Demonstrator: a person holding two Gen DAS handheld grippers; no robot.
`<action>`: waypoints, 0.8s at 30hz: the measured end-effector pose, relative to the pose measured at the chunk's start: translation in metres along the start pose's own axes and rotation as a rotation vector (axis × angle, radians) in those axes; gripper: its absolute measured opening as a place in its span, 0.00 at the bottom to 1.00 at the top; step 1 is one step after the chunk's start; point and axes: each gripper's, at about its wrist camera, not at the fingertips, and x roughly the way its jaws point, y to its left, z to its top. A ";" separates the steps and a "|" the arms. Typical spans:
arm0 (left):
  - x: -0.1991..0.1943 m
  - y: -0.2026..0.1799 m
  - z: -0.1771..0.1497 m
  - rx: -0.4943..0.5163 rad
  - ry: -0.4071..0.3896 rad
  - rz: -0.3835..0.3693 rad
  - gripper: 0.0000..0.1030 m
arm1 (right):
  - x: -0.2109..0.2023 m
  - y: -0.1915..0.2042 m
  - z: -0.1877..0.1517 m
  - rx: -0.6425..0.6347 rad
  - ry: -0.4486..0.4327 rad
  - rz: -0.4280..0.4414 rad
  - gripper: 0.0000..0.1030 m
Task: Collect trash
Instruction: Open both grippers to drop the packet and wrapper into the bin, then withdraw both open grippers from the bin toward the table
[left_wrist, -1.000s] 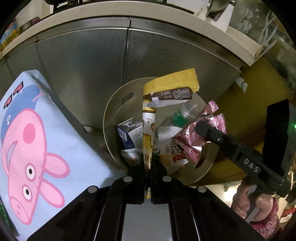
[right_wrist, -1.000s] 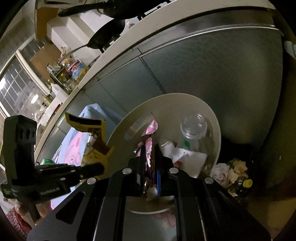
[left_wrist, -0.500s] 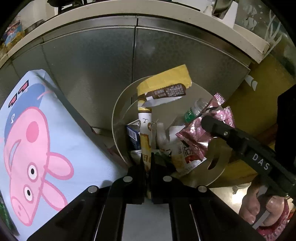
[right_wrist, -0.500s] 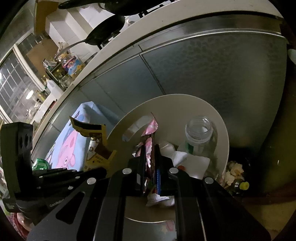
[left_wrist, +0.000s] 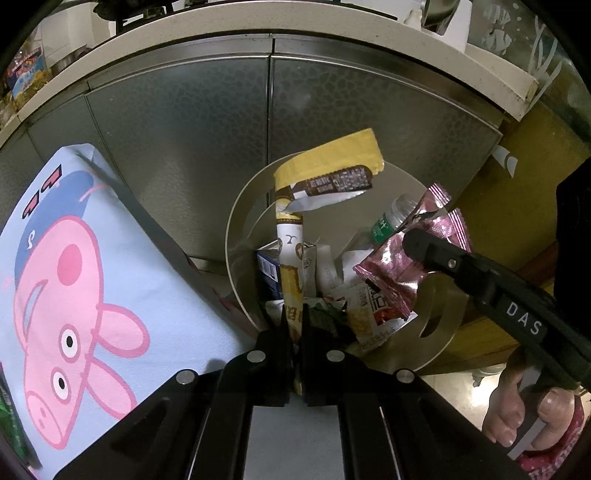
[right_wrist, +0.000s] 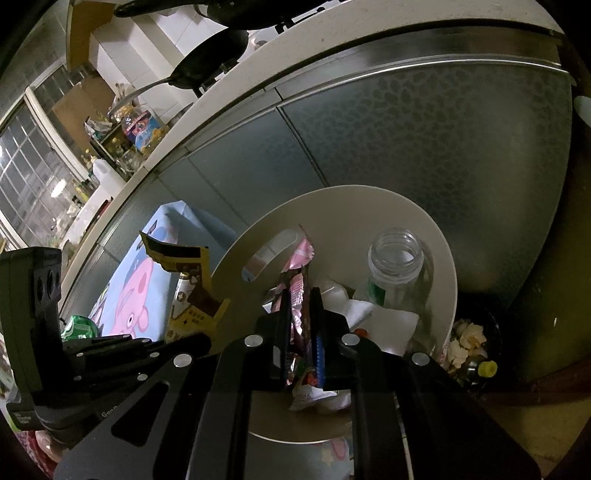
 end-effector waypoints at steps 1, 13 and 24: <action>0.001 -0.001 0.000 0.002 0.000 0.002 0.06 | 0.000 0.001 0.000 0.000 0.001 0.000 0.11; -0.001 -0.018 0.001 0.067 -0.016 0.021 0.42 | -0.002 -0.002 0.000 0.020 -0.022 -0.033 0.61; -0.029 -0.037 0.001 0.132 -0.120 0.131 0.76 | -0.024 -0.008 -0.007 0.066 -0.079 -0.024 0.60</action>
